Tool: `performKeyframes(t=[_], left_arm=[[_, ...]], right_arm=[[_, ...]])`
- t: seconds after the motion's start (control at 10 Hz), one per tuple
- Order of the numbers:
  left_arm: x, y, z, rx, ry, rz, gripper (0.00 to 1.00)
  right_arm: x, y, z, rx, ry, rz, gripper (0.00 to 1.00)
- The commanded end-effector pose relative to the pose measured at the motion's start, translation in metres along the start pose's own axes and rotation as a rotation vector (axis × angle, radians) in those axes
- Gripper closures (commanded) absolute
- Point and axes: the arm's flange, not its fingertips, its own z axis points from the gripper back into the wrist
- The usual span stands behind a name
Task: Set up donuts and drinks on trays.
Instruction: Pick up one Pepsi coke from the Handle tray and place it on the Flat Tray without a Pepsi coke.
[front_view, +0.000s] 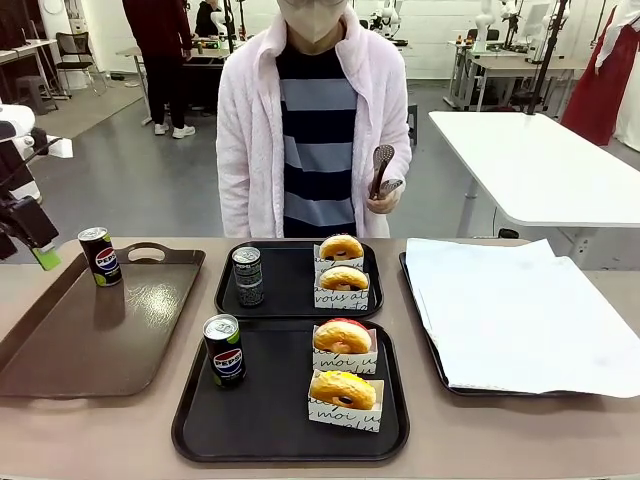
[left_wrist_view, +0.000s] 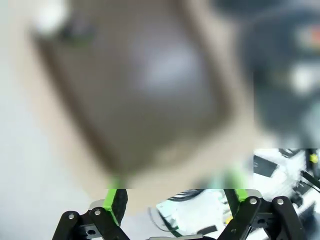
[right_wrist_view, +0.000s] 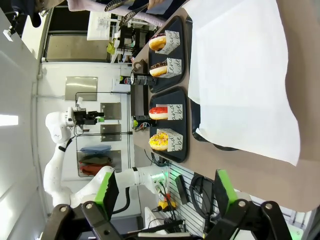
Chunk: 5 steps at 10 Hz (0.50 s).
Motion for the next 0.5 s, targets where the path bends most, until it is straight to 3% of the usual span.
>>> performKeyframes(t=[0.0, 0.2, 0.4], left_arm=[[0.004, 0.070, -0.004, -0.446, 0.034, 0.039, 0.00], [-0.006, 0.128, -0.009, -0.664, -0.037, 0.110, 0.00], [-0.048, 0.186, -0.006, -0.805, -0.210, 0.206, 0.00]], right_arm=[[0.001, 0.000, 0.000, 0.017, -0.007, 0.015, 0.00], [0.001, 0.000, 0.000, 0.017, -0.007, 0.015, 0.00], [0.001, 0.000, 0.000, 0.017, -0.007, 0.015, 0.00]])
